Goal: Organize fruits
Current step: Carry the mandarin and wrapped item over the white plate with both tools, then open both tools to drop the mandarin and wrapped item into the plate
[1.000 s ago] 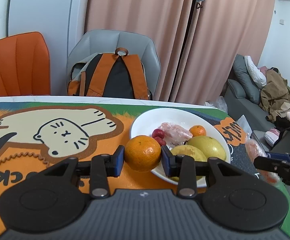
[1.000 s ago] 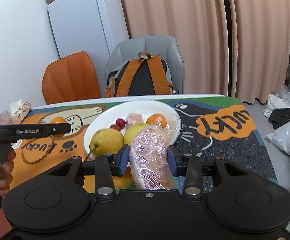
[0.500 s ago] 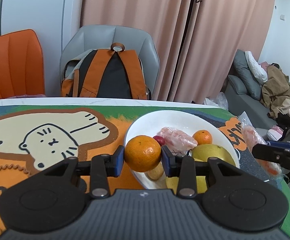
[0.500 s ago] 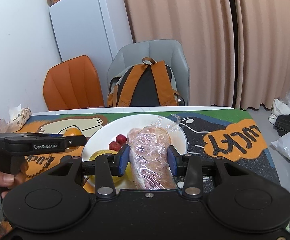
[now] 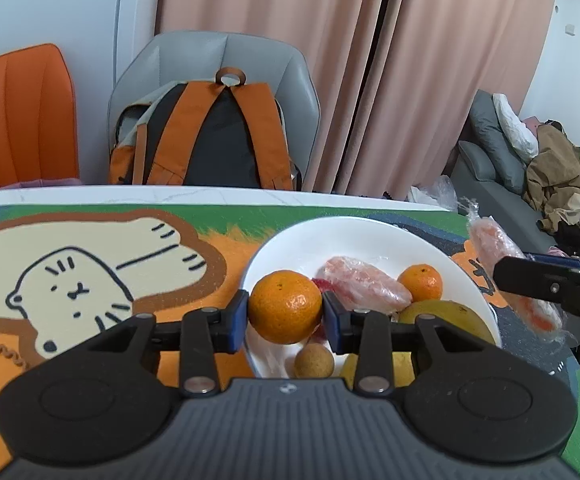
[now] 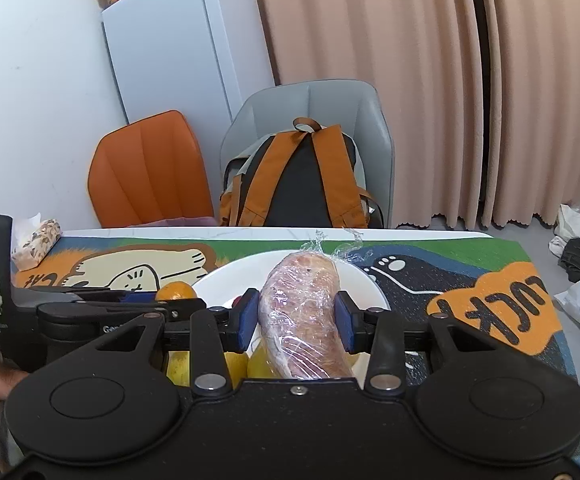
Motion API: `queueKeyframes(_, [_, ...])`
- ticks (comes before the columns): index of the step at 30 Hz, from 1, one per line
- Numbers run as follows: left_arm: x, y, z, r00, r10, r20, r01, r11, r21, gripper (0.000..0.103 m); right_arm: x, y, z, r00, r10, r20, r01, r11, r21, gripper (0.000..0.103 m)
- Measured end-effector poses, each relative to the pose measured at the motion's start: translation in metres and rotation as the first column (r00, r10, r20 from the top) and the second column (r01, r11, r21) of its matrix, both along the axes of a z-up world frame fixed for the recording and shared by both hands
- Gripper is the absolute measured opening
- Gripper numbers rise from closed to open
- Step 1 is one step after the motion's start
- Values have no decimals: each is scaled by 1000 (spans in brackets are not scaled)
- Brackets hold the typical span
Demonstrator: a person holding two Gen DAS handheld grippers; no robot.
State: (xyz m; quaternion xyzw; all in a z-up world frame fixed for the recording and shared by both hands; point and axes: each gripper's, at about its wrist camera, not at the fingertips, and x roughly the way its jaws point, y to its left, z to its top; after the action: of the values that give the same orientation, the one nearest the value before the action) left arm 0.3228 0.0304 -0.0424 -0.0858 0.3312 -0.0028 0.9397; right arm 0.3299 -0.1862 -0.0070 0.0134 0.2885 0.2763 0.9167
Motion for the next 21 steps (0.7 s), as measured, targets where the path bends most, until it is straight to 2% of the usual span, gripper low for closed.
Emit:
queueKeyframes(1, [1, 1, 0, 1000, 5, -2, -5, 1000, -3, 41, 1, 2, 0, 1000, 3, -1, -3, 1000, 1, 39])
queueKeyframes(4, [1, 6, 2, 1000, 9, -4, -10, 999, -35, 41, 3, 7, 0, 1000, 12, 0, -12, 1000, 1, 39])
queueKeyframes(16, [-27, 29, 21, 998, 57, 21, -56, 997, -49, 41, 8, 36, 9, 998, 57, 17, -57, 998, 5, 39])
queueKeyframes(21, [-40, 40, 24, 997, 82, 11, -81, 996, -48, 46, 10, 49, 9, 997, 74, 23, -75, 997, 13, 39])
